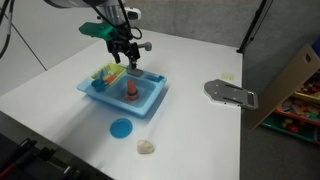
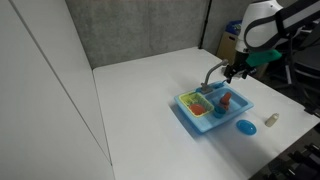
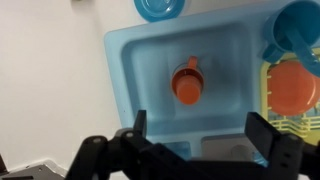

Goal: Stack the orange cup on the blue cup in the sink

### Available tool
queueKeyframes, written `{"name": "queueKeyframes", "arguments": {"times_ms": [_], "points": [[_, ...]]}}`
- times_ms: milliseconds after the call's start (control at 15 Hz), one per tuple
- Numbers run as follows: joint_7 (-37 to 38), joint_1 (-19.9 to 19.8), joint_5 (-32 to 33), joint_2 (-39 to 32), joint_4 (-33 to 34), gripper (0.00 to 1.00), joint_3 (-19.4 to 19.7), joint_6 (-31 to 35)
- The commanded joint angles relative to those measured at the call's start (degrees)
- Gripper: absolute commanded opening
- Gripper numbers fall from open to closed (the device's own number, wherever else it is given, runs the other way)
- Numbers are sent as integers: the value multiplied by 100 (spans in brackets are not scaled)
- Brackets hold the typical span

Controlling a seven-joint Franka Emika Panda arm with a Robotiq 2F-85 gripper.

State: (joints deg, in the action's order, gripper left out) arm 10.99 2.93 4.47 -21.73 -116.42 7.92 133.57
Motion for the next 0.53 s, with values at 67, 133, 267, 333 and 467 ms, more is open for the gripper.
{"name": "queueKeyframes", "arguments": {"times_ms": [67, 133, 267, 333, 467], "points": [[-454, -179, 56, 903, -327, 100, -184, -682], [-543, -192, 51, 1049, -347, 100, -214, -840], [-714, -206, 34, 1364, -400, 100, -285, -1210], [-766, -205, 44, 1521, -435, 100, -319, -1384], [-825, -189, 66, 1861, -528, 100, -388, -1701]]}}
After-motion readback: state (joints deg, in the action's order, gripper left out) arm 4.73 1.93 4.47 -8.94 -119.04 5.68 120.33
